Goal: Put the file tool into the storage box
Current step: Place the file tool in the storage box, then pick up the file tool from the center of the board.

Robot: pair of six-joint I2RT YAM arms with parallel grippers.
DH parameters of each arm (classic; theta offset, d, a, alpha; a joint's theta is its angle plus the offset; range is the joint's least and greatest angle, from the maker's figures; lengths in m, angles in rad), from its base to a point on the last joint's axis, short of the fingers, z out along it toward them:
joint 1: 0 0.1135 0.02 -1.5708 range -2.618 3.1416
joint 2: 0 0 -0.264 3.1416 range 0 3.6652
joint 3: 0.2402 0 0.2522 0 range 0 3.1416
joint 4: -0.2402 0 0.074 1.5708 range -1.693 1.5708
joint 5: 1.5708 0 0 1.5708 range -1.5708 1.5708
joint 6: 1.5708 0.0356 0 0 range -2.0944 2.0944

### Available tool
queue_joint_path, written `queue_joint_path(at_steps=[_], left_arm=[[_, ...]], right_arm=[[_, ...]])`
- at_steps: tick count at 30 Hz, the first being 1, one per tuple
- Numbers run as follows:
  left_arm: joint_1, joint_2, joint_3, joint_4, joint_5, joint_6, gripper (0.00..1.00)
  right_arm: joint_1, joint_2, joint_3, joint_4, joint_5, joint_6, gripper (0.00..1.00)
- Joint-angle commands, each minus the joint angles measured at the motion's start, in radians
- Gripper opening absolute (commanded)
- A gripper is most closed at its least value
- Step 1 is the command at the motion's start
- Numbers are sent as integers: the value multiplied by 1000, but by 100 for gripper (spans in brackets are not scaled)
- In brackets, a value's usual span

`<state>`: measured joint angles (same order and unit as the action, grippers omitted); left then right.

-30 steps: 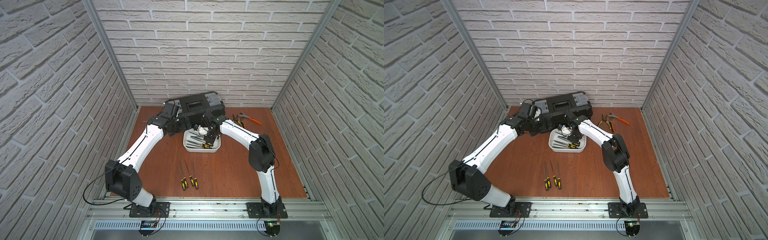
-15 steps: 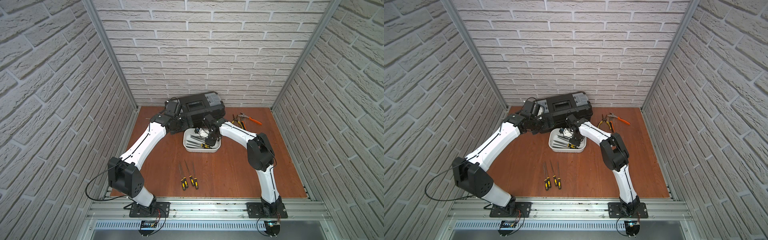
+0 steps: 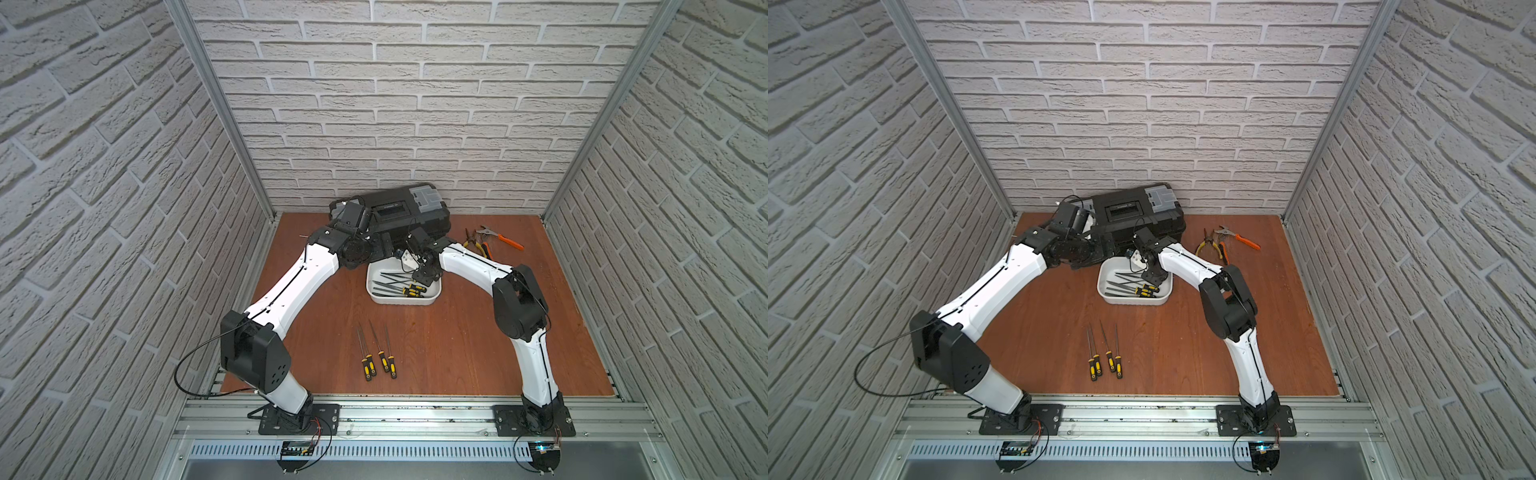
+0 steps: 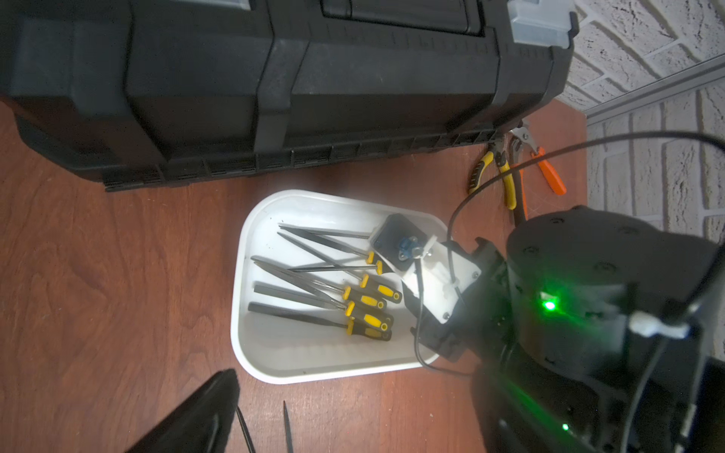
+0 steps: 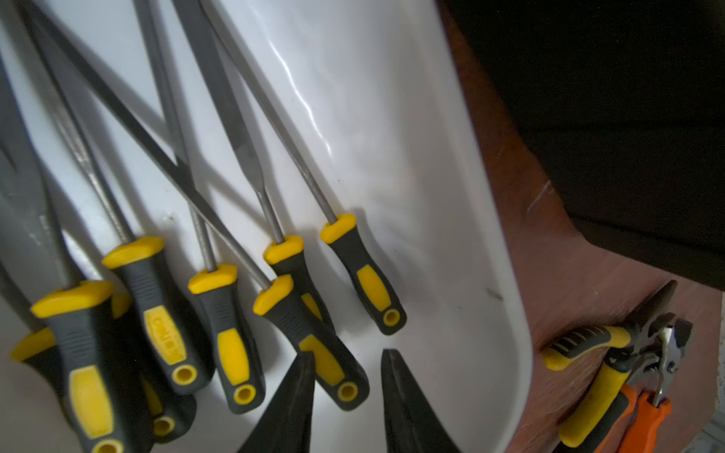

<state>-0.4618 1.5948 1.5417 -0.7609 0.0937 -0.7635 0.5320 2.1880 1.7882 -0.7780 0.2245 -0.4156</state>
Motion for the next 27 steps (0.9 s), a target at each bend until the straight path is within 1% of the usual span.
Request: queue_joint_path(at_steps=[1, 5, 9, 11, 14, 18, 22, 25, 27], left_arm=[[-5, -24, -14, -2, -32, -4, 98], [-6, -77, -65, -13, -62, -1, 98], [-3, -147, -137, -28, -80, 3, 98], [-3, -171, -164, -52, -84, 17, 98], [-2, -206, -201, -99, -84, 35, 98], [7, -229, -246, -163, -72, 41, 98], [28, -243, -282, -197, -24, 39, 98], [54, -271, -331, -169, 32, 33, 98], [69, -293, -370, -149, 69, 31, 98]], right_arm=[[-13, -74, -4, 22, -38, 68, 33], [-13, -135, -44, 33, -156, 178, 34], [-13, -230, -127, 89, -257, 333, 47], [-13, -283, -172, 119, -291, 410, 50], [-11, -337, -214, 121, -295, 549, 50], [11, -416, -292, 114, -301, 737, 48], [68, -527, -412, 115, -266, 901, 48], [123, -595, -498, 106, -245, 1024, 48], [173, -631, -562, 127, -247, 1079, 48]])
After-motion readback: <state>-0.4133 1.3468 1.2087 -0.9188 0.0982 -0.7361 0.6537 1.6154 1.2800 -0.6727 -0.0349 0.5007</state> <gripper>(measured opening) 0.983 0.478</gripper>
